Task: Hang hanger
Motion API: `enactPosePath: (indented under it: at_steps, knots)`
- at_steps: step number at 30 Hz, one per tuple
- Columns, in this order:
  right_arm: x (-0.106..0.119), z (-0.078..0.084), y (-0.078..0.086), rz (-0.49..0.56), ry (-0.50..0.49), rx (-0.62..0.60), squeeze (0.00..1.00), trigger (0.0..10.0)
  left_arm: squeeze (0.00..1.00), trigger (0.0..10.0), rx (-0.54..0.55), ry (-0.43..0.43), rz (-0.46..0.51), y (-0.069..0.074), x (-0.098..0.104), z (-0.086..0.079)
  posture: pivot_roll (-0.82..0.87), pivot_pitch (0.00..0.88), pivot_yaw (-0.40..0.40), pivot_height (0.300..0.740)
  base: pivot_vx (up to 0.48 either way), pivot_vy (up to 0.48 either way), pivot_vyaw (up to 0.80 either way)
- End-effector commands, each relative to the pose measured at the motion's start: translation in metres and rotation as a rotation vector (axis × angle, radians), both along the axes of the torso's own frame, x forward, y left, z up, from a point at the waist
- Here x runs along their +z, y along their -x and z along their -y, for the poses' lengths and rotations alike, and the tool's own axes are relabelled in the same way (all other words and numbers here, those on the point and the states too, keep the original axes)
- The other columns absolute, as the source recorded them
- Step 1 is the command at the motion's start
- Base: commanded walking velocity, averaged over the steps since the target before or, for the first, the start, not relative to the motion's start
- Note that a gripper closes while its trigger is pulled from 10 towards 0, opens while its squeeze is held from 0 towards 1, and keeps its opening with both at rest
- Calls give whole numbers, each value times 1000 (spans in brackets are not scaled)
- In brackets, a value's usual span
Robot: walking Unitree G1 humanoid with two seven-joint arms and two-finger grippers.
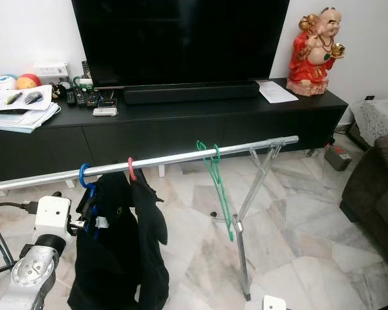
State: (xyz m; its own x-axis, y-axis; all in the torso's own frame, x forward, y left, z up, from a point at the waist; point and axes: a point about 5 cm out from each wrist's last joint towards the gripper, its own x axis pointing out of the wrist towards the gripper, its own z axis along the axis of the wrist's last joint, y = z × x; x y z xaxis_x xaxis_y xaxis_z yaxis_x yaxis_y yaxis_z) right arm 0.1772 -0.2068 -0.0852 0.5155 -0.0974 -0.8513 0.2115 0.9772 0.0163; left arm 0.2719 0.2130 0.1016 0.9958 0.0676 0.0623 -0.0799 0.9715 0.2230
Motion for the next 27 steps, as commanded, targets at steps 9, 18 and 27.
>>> enactPosePath:
  at_steps: [9,18,27]
  knots:
    - [-1,-1,2,-4,-2,13,0,10000,0,10000,-29,12,3,4,1,11,-1,0,-23,740,0,0,0]
    - [-1,0,2,-6,3,17,0,10000,0,10000,-556,-48,-80,24,7,63,13,0,-27,740,0,0,0]
    - [-1,-3,0,-1,-7,0,0,10000,0,10000,-788,-194,-276,16,3,92,11,0,-28,740,0,0,0]
